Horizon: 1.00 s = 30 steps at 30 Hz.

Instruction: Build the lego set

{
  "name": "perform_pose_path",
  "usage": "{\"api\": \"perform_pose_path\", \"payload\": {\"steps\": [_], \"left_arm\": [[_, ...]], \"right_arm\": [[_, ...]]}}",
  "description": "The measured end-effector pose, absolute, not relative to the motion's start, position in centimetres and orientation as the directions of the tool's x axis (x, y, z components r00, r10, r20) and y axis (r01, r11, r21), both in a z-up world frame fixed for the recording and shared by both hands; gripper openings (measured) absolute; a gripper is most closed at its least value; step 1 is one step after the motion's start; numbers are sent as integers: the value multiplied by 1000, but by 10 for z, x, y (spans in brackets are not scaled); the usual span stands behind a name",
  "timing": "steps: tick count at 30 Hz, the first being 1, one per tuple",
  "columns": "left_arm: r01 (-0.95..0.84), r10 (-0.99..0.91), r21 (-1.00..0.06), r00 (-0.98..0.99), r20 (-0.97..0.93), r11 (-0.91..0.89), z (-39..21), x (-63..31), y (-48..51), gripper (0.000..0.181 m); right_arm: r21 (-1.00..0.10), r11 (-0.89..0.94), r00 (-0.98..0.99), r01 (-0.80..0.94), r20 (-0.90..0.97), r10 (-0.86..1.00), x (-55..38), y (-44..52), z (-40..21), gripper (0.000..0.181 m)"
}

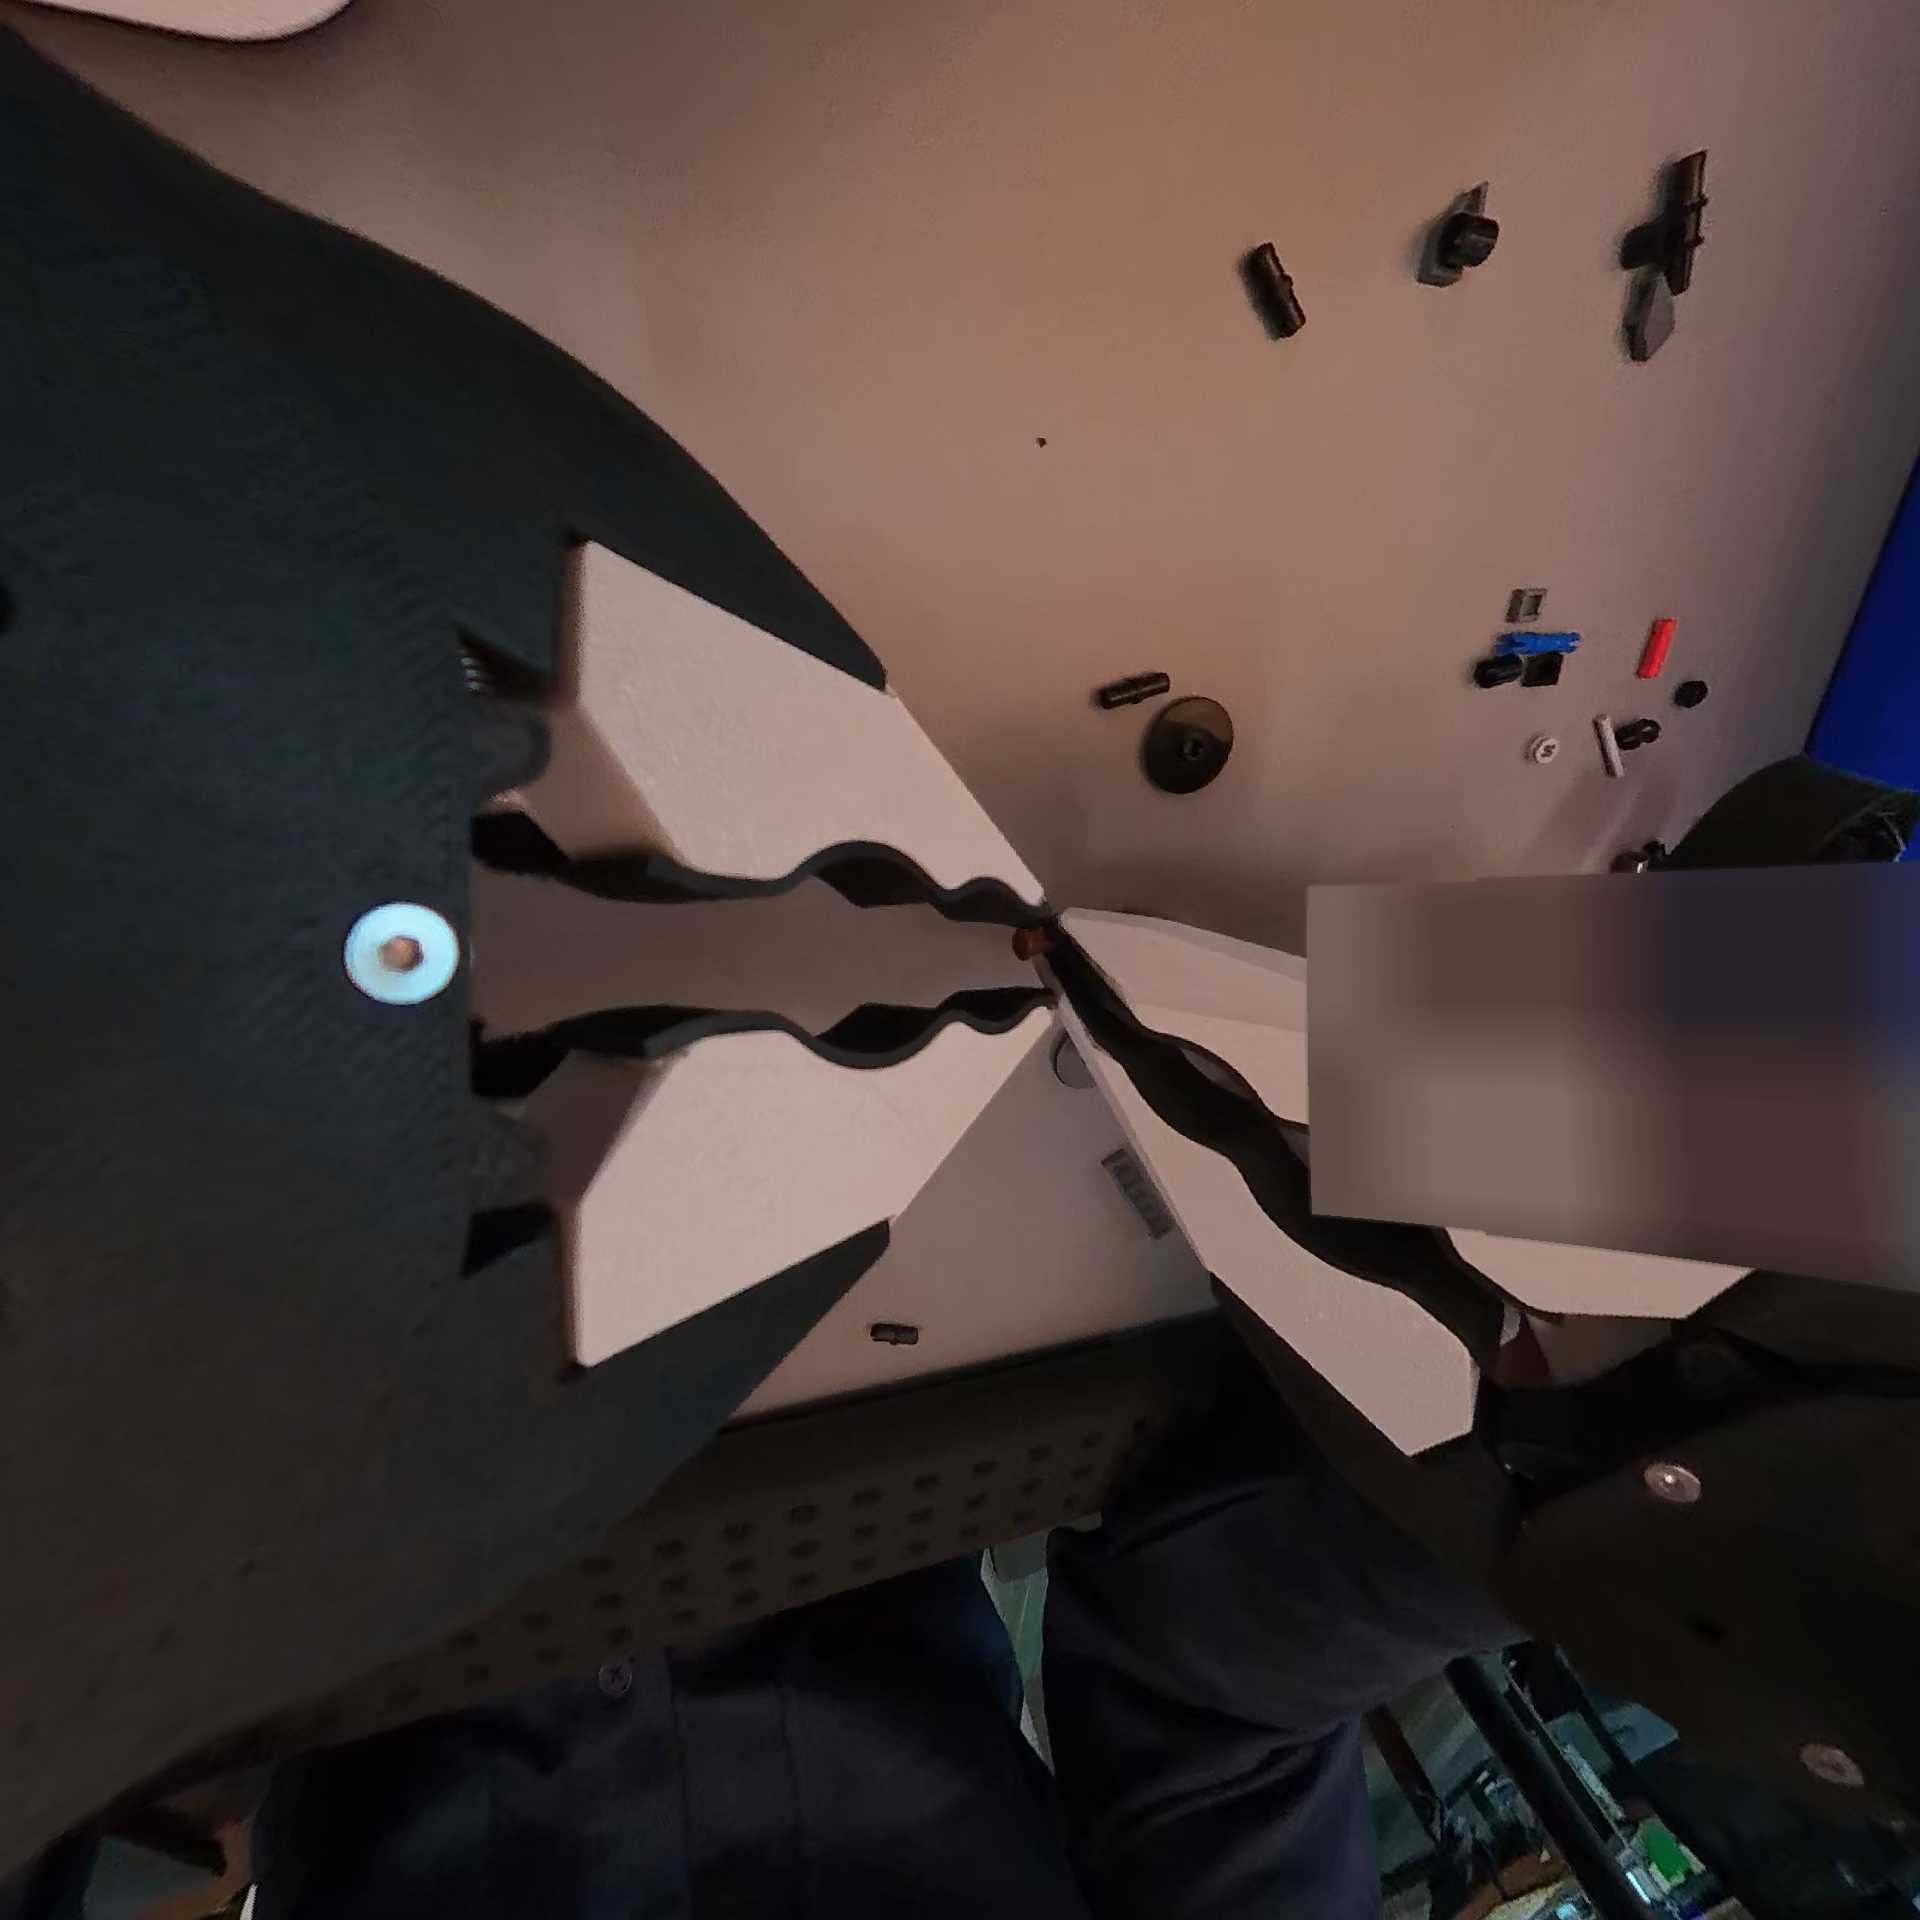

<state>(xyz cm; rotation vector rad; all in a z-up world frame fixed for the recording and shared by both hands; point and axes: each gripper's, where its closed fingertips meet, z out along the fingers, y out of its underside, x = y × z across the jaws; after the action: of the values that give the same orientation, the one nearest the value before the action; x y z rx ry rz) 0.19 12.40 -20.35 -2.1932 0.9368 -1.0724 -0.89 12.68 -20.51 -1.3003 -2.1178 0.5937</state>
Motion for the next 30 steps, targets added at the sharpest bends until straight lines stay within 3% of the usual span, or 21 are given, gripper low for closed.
{"api": "perform_pose_path", "payload": {"steps": [4,30], "left_arm": [[-364,-778,-705,449,439,-608,-203,1,125,3],[-337,-798,-785,520,306,-520,-167,-9,107,3]], "right_arm": [[-635,431,-360,641,247,900,-9,127,-204,1],[-750,370,-242,548,282,929,-2,147,-165,9]]}}
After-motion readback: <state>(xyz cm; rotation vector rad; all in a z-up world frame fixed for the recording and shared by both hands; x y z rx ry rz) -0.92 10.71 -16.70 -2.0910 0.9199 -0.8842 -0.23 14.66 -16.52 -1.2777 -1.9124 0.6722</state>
